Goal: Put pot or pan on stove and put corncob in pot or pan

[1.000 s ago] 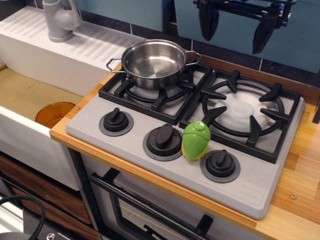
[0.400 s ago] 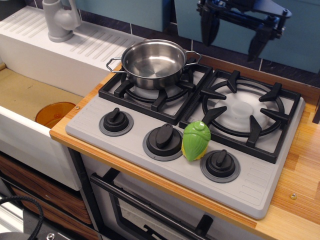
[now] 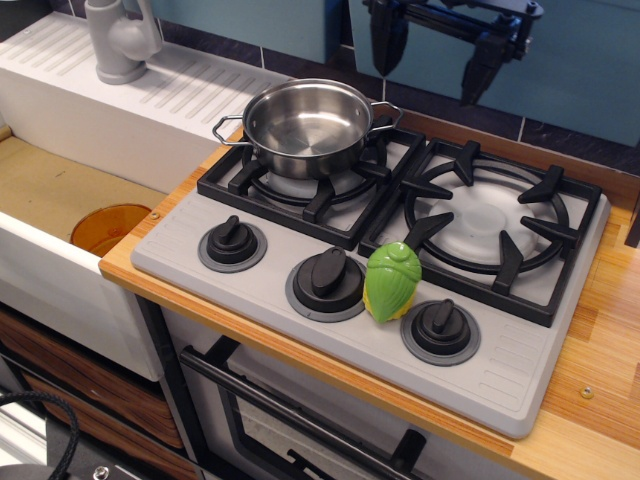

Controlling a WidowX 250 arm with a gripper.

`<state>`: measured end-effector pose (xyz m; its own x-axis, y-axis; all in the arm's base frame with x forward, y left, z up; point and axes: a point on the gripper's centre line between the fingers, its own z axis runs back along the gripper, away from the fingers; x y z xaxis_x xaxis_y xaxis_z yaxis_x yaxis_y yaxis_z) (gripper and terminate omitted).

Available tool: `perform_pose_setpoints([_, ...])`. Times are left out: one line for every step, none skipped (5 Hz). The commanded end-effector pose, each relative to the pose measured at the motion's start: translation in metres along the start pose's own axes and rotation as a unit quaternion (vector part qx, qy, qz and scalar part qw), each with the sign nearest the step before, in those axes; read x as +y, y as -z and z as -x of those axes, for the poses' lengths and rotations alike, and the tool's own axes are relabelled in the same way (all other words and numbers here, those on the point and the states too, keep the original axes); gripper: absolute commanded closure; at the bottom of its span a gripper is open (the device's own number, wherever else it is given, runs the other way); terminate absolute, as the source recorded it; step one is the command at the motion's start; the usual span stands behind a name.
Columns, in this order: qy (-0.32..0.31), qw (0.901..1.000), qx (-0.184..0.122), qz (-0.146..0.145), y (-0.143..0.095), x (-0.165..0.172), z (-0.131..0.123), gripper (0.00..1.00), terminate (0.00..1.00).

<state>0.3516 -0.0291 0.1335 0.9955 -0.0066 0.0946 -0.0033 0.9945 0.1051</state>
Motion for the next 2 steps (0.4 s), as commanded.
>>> perform_pose_setpoints([0.010, 0.9989, -0.046, -0.002, -0.015, 0.029, -0.015, 0.00, 0.00])
perform_pose_setpoints([0.019, 0.9985, -0.051, 0.004, -0.009, 0.040, -0.023, 0.00, 0.00])
